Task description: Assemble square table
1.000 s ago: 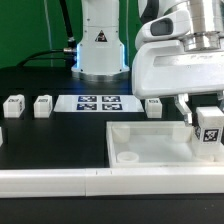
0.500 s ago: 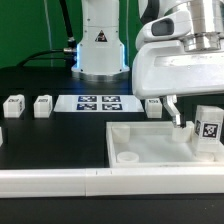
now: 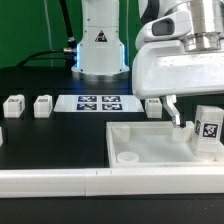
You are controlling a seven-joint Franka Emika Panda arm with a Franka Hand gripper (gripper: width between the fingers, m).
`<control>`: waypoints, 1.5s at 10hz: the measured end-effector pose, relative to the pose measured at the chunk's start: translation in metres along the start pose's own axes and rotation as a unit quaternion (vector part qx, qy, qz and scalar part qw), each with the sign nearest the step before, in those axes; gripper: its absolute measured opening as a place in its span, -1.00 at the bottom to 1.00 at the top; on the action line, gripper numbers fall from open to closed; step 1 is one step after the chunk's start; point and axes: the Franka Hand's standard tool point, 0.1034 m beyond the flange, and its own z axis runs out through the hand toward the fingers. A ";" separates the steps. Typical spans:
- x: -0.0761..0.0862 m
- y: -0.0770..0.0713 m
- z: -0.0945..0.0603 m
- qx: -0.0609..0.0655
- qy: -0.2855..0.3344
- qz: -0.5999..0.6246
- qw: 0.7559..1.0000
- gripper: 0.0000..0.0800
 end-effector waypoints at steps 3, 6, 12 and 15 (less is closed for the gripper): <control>0.008 0.006 -0.001 -0.001 -0.036 0.016 0.999 0.62; 0.021 0.014 -0.006 0.000 -0.112 0.028 0.993 0.62; -0.011 -0.002 0.001 0.001 -0.274 0.046 0.961 0.62; -0.014 -0.004 0.003 0.000 -0.270 0.047 0.962 0.55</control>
Offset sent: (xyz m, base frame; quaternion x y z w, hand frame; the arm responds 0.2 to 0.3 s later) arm 0.0125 -0.0100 0.0145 0.0083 -0.1385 0.0620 0.9884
